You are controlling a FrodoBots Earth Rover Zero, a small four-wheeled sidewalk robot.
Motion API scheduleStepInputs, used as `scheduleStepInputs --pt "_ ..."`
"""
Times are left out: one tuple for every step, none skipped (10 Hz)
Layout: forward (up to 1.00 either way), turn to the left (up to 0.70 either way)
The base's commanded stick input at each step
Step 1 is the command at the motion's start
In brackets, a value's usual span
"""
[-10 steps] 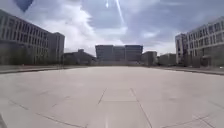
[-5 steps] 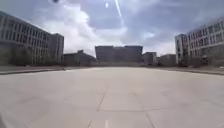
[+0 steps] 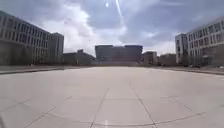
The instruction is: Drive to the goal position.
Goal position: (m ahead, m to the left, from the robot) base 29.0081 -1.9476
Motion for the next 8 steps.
scheduleStepInputs --pt "0.7 0.0" --pt "0.7 0.0" --pt "0.7 0.0" --pt "0.7 0.0" --pt "0.7 0.0" --pt "0.7 0.0" --pt "0.7 0.0" --pt "0.7 0.0"
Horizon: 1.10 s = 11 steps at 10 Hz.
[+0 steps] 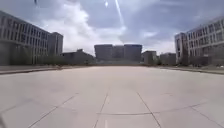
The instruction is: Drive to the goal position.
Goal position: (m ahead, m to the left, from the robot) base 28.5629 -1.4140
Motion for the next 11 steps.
scheduleStepInputs --pt "0.7 0.0" --pt "0.7 0.0" --pt "0.7 0.0" --pt "0.7 0.0" --pt "0.7 0.0" --pt "0.7 0.0" --pt "0.7 0.0" --pt "0.7 0.0" --pt "0.7 0.0" --pt "0.7 0.0" --pt "0.7 0.0"
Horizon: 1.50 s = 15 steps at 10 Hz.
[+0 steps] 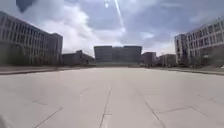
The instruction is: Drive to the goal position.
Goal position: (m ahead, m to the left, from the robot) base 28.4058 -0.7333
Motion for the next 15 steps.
scheduleStepInputs --pt "0.7 0.0" --pt "0.7 0.0" --pt "0.7 0.0" --pt "0.7 0.0" --pt "0.7 0.0" --pt "0.7 0.0" --pt "0.7 0.0" --pt "0.7 0.0" --pt "0.7 0.0" --pt "0.7 0.0" --pt "0.7 0.0" --pt "0.7 0.0" --pt "0.7 0.0" --pt "0.7 0.0" --pt "0.7 -0.01"
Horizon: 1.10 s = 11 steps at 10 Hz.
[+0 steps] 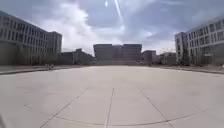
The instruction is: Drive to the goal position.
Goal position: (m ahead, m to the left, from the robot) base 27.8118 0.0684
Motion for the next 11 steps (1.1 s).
scheduleStepInputs --pt "0.7 -0.01" --pt "0.7 -0.01" --pt "0.7 -0.01" --pt "0.7 -0.01" --pt "0.7 0.0" --pt "0.7 0.0" --pt "0.7 0.0" --pt "0.7 0.0" --pt "0.7 0.0" --pt "0.7 0.0" --pt "0.7 0.0"
